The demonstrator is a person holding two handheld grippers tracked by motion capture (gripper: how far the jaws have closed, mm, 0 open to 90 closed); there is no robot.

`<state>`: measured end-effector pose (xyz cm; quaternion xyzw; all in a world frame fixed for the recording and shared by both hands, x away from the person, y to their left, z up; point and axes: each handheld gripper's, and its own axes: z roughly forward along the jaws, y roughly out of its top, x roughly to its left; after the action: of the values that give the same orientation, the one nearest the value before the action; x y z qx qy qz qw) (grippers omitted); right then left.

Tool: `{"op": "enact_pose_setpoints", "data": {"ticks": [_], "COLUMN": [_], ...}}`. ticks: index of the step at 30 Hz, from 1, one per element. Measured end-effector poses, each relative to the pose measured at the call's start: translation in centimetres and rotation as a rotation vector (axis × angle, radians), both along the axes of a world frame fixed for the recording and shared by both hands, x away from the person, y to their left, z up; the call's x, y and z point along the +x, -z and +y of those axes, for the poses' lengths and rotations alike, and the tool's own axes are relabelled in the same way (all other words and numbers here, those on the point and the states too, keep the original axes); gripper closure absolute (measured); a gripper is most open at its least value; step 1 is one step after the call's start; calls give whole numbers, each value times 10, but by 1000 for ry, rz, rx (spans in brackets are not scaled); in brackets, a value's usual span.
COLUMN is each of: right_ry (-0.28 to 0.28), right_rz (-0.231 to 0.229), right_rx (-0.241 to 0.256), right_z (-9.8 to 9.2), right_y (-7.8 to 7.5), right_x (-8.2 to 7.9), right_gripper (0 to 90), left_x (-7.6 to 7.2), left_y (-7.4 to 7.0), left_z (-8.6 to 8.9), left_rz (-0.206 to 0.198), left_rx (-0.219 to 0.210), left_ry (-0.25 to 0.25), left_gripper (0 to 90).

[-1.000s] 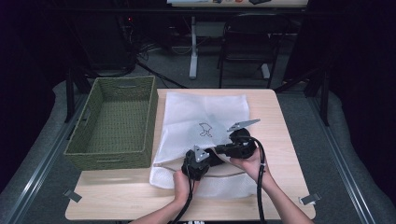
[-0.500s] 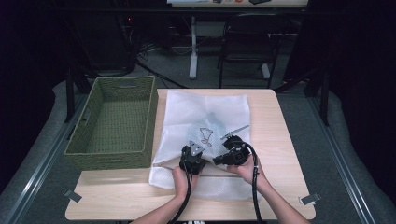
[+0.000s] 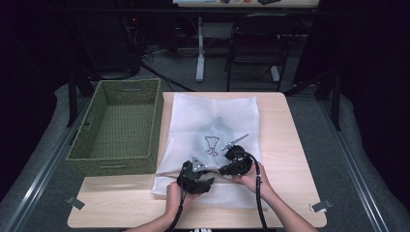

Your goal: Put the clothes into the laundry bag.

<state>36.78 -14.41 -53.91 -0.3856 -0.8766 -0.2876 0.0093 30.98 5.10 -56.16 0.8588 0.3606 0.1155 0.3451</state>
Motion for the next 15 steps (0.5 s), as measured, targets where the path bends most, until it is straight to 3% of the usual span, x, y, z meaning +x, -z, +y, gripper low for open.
{"op": "enact_pose_setpoints", "data": {"ticks": [6,15], "right_ry": [-16,-22], "right_rz": [-20,-33], "right_rx": [-61,-112], "right_z": [3,8], "right_y": [4,6], "right_x": [1,0], "right_gripper": [885,885], "left_x": [-11,-16], "left_y": [-10,-25], "left_z": [37,101], "left_rz": [55,88], "left_rx": [20,47], "left_ry": [24,-57], "left_gripper": [380,274]}}
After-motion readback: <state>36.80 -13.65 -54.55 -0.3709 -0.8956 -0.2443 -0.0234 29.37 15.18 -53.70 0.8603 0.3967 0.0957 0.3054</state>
